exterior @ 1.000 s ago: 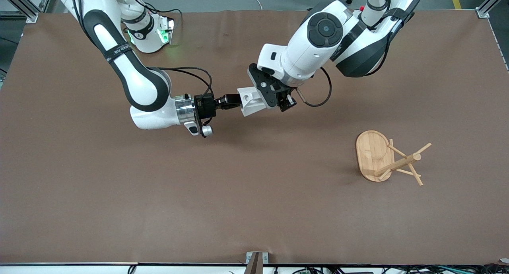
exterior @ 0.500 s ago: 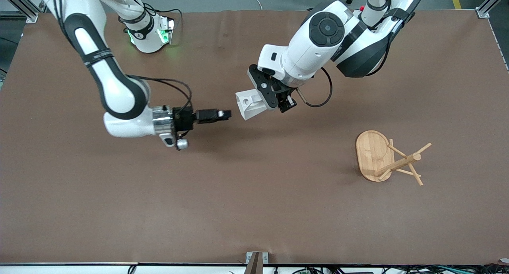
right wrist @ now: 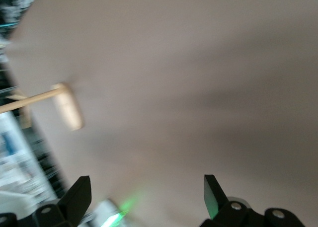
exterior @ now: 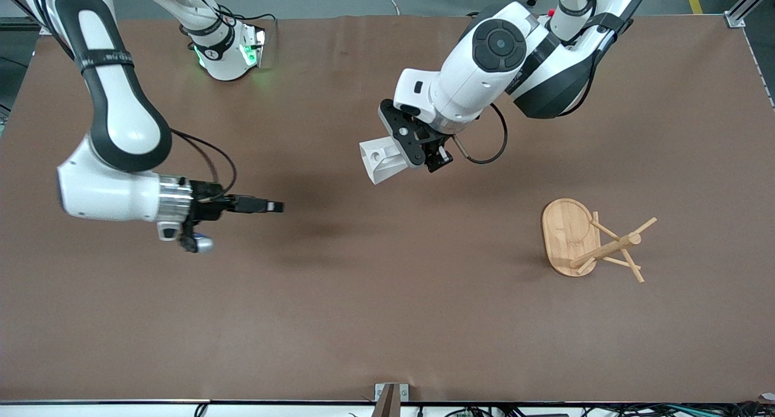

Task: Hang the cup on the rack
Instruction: 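Open the right gripper and withdraw it while the left gripper carries the cup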

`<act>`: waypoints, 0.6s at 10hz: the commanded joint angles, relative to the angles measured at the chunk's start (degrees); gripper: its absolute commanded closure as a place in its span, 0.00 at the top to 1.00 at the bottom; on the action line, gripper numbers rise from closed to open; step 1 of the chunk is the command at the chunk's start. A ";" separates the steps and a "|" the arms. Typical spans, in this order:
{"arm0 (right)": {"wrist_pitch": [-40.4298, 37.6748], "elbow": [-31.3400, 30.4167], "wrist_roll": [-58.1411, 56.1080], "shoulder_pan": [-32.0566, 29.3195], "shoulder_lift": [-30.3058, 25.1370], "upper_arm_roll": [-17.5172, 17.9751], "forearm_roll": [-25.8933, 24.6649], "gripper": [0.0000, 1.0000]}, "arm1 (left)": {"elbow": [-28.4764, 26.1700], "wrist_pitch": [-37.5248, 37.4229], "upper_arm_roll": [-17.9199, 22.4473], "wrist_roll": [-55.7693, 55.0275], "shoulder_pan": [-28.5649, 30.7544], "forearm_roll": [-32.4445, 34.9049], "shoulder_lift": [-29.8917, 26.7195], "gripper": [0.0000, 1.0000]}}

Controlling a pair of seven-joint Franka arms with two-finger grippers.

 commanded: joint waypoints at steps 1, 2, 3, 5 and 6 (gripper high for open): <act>0.16 -1.32 1.60 0.58 -2.85 -4.58 -15.05 1.00 | -7.28 4.61 4.01 -0.77 0.62 -2.26 -4.93 0.00; 0.25 -1.40 1.95 0.58 -4.59 -6.60 -21.47 1.00 | -10.88 6.20 7.43 -0.60 0.36 -6.82 -8.36 0.00; 0.25 -1.40 2.04 0.58 -6.44 -8.36 -26.06 1.00 | -14.84 7.61 10.34 -0.42 0.01 -8.95 -11.61 0.00; -0.27 -1.05 1.86 0.58 -10.56 -10.31 -34.58 1.00 | -21.00 9.38 14.92 -0.51 -0.17 -9.94 -16.28 0.00; -3.06 -0.01 1.43 0.58 -12.59 -10.23 -37.33 1.00 | -23.81 10.34 17.20 -0.68 -0.26 -10.11 -18.22 0.00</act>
